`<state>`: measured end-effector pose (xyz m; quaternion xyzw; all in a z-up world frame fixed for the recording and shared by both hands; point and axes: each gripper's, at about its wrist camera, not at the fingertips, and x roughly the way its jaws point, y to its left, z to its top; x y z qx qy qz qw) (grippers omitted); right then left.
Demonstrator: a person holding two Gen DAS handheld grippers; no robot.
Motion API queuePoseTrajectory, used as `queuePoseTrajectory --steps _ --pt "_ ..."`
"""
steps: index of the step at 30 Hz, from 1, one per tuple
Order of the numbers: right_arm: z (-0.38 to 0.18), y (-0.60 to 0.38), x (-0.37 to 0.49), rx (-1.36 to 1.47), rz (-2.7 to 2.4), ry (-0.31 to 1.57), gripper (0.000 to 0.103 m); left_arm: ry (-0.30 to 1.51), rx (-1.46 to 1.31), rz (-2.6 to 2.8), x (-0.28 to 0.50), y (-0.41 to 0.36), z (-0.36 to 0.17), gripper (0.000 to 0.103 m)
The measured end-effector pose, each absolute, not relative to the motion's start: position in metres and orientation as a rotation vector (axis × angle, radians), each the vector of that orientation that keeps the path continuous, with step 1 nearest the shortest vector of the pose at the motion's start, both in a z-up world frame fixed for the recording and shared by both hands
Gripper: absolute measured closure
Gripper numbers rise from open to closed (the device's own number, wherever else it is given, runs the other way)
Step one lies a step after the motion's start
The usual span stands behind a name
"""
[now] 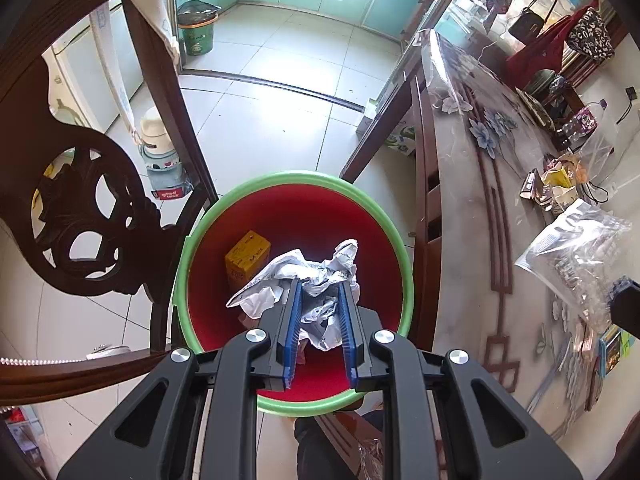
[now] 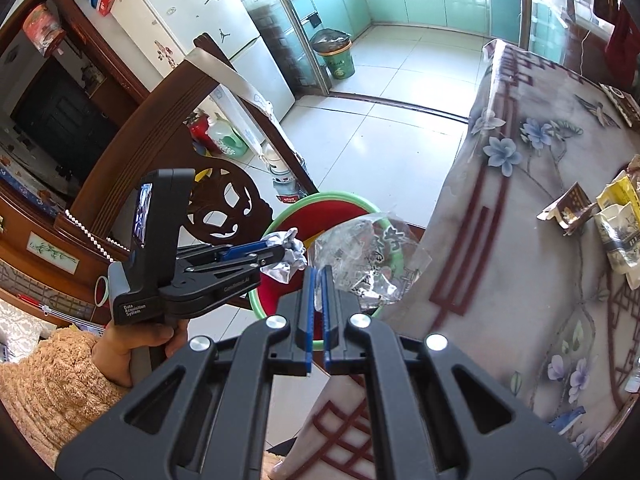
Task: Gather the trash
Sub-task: 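Open both tools to drop the foil and plastic bag into the bin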
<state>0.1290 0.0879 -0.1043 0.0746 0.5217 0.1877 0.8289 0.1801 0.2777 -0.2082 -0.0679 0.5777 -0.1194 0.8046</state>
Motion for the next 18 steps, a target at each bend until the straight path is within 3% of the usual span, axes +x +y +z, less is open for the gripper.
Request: queuePoseTrajectory --steps 10,12,14,15,18 --pt "-0.11 0.094 0.137 0.153 0.41 1.12 0.099 1.237 -0.135 -0.251 0.188 0.275 -0.207 0.084" --pt "-0.109 0.097 0.138 0.15 0.418 1.121 0.099 1.236 -0.145 -0.232 0.189 0.278 -0.207 0.077" --pt "-0.109 0.099 0.139 0.151 0.43 1.121 0.099 1.223 -0.167 -0.208 0.188 0.283 -0.206 0.057" --pt "-0.109 0.1 0.139 0.155 0.437 1.119 0.094 1.214 -0.176 -0.201 0.188 0.286 -0.205 0.054" --pt "-0.107 0.102 0.14 0.179 0.447 1.109 0.059 1.197 -0.191 -0.183 0.187 0.292 -0.201 0.048"
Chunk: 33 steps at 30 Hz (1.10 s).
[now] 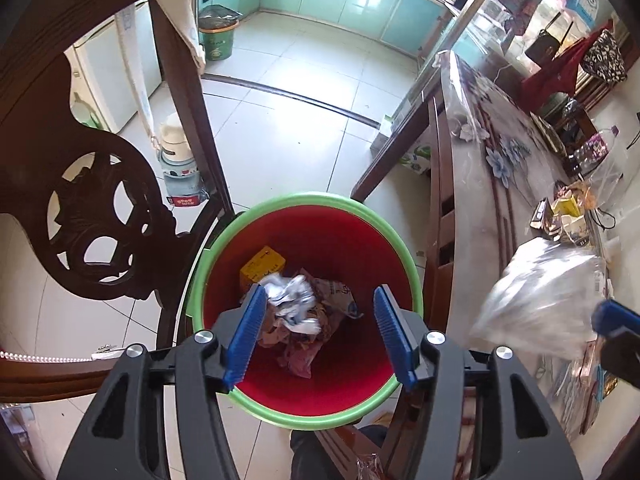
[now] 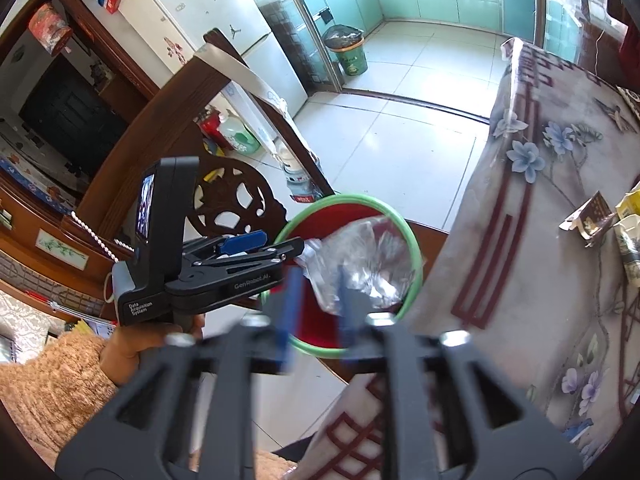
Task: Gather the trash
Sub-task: 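Open both tools to drop the foil and plastic bag into the bin, then move both open tools back over the table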
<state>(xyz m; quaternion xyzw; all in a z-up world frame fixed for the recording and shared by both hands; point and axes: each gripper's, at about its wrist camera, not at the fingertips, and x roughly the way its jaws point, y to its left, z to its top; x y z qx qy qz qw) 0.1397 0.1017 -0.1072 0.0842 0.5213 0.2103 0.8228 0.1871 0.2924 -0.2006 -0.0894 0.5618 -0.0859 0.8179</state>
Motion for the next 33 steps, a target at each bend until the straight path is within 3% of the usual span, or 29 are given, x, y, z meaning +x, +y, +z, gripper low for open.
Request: queuePoseTrajectory --steps 11,19,29,33 --pt "-0.101 0.091 0.137 0.199 0.392 1.085 0.059 1.087 -0.196 -0.156 0.174 0.302 -0.159 0.041" --pt "-0.096 0.065 0.129 0.205 0.309 1.051 0.04 1.037 -0.158 -0.217 0.161 0.277 -0.138 0.034" --pt "-0.117 -0.037 0.095 0.319 0.03 1.074 0.04 1.059 -0.095 -0.304 0.148 0.233 -0.138 0.034" --pt "-0.121 -0.094 0.07 0.35 -0.146 1.085 0.032 1.068 -0.079 -0.344 0.142 0.207 -0.137 0.034"
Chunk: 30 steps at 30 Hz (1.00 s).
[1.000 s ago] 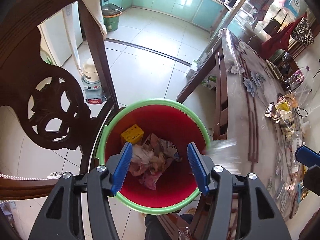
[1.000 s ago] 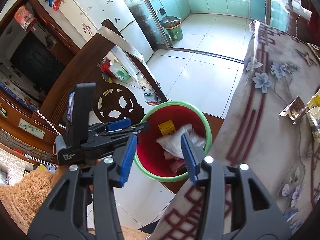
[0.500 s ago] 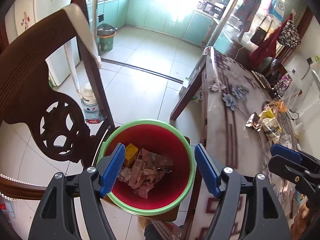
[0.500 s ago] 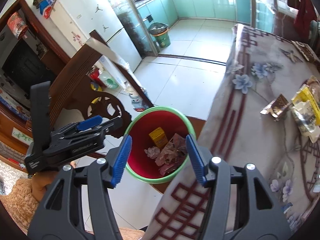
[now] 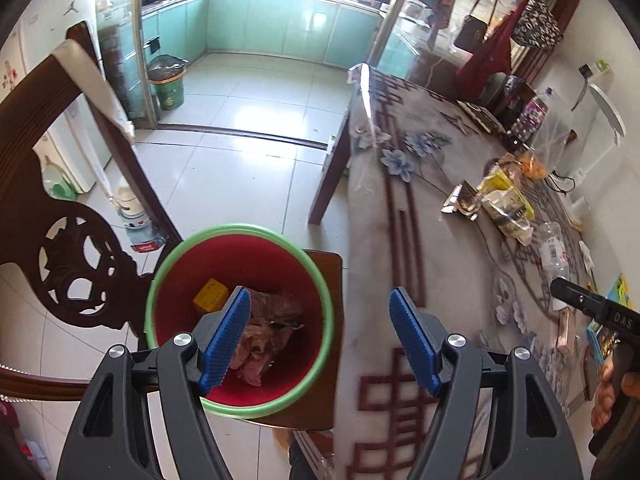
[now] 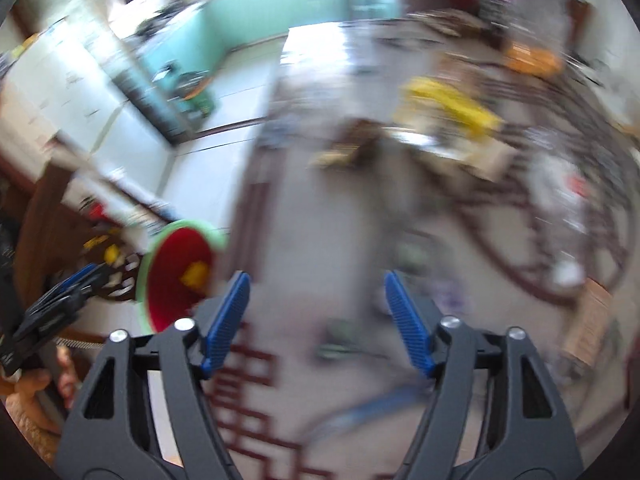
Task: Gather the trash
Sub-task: 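Move both open tools back over the table, then grasp the brown cigarette box with the right tool while the left tool grasps the red-label water bottle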
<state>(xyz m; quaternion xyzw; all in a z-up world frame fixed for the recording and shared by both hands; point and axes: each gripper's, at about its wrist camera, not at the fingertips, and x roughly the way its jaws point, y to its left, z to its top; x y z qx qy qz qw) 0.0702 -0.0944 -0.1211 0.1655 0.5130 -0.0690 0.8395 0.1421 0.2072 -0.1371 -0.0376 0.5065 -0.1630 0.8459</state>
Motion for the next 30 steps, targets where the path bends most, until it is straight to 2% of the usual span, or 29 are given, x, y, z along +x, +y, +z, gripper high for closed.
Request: queuePoseTrajectory --steps 4,11,22,23,24,25,30 --pt "-0.121 -0.164 0.035 0.409 -0.321 1.07 0.023 1.07 -0.05 -0.377 0.135 0.176 -0.133 0.034" --pt "-0.163 -0.265 -0.025 0.541 -0.56 1.119 0.023 1.086 -0.012 -0.388 0.12 0.108 -0.129 0.034" --pt "-0.224 -0.312 -0.036 0.516 -0.464 1.292 0.024 1.098 -0.012 -0.481 0.11 -0.04 -0.119 0.034" --pt "-0.224 -0.312 -0.035 0.49 -0.439 1.291 0.03 1.093 -0.006 -0.494 0.109 -0.055 -0.117 0.034" --pt "-0.223 -0.312 -0.033 0.444 -0.417 1.297 0.041 1.091 -0.003 -0.514 0.109 -0.073 -0.116 0.034" --pt "-0.222 -0.313 -0.032 0.413 -0.402 1.299 0.045 1.097 -0.001 -0.536 0.109 -0.09 -0.116 0.033" --pt "-0.214 -0.344 -0.028 0.425 -0.335 1.239 0.047 1.186 0.031 -0.628 0.108 -0.178 -0.131 0.033"
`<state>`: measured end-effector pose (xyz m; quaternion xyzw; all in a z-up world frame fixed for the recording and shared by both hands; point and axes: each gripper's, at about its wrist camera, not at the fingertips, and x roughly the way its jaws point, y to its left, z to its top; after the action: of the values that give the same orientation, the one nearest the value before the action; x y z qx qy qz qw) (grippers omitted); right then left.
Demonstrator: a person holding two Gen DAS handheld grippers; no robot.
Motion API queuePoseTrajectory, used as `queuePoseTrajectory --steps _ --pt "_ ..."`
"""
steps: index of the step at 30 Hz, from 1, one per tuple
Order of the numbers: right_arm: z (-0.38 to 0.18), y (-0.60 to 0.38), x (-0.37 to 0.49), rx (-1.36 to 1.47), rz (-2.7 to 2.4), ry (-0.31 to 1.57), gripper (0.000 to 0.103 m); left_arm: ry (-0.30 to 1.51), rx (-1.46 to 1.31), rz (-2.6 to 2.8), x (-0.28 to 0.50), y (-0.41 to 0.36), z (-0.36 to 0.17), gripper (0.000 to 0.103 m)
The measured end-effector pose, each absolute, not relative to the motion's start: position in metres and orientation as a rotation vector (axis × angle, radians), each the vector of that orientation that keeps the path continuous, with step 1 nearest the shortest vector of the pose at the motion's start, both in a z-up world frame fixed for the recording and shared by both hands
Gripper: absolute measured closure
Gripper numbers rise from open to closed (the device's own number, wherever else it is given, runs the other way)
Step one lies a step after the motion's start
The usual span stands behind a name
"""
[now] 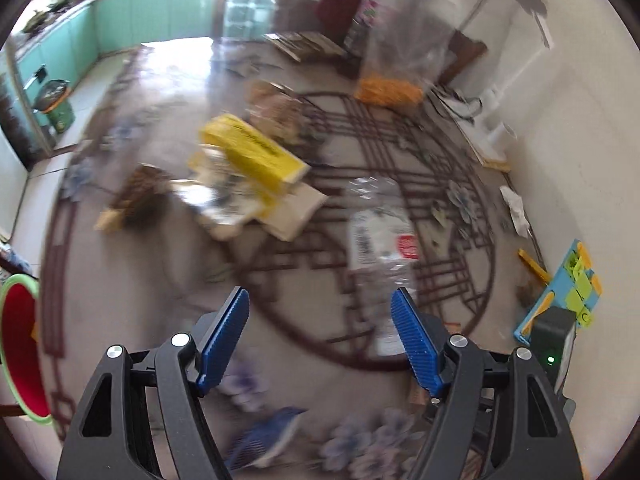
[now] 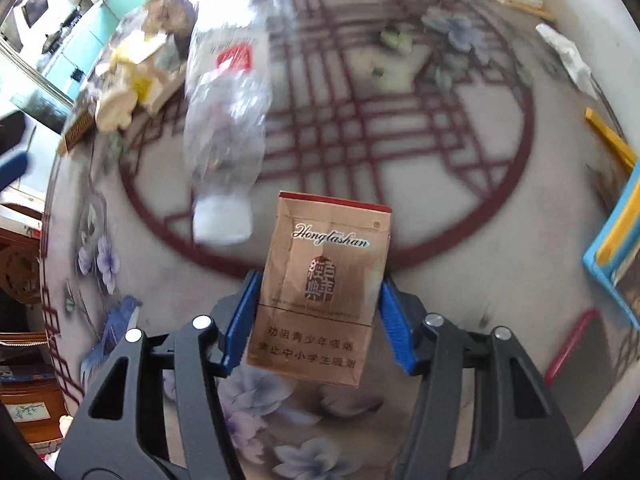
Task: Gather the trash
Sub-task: 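Grasp the brown cigarette box with the right tool while the left tool grasps the red-label water bottle, then carry the water bottle and cigarette box over the red bin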
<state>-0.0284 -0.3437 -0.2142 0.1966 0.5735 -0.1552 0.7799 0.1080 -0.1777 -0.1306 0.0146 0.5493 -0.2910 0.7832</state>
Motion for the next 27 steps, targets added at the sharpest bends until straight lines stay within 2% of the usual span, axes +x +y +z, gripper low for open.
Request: queuePoseTrajectory --steps 7,16,18,19,27 --pt "-0.186 -0.401 -0.028 0.446 -0.393 1.106 0.048 1.256 0.144 -0.629 0.109 -0.26 -0.165 0.033" --pt "-0.186 -0.43 -0.008 0.537 -0.384 1.076 0.048 1.293 0.209 -0.59 0.133 -0.31 -0.195 0.032" --pt "-0.19 -0.434 -0.01 0.545 -0.382 1.078 0.048 1.313 0.217 -0.594 0.136 -0.314 -0.204 0.041" --pt "-0.191 -0.436 -0.009 0.554 -0.383 1.078 0.048 1.327 0.222 -0.594 0.136 -0.314 -0.209 0.048" --pt "-0.194 -0.434 0.001 0.555 -0.36 1.084 0.048 1.284 0.155 -0.616 0.136 -0.291 -0.193 0.052"
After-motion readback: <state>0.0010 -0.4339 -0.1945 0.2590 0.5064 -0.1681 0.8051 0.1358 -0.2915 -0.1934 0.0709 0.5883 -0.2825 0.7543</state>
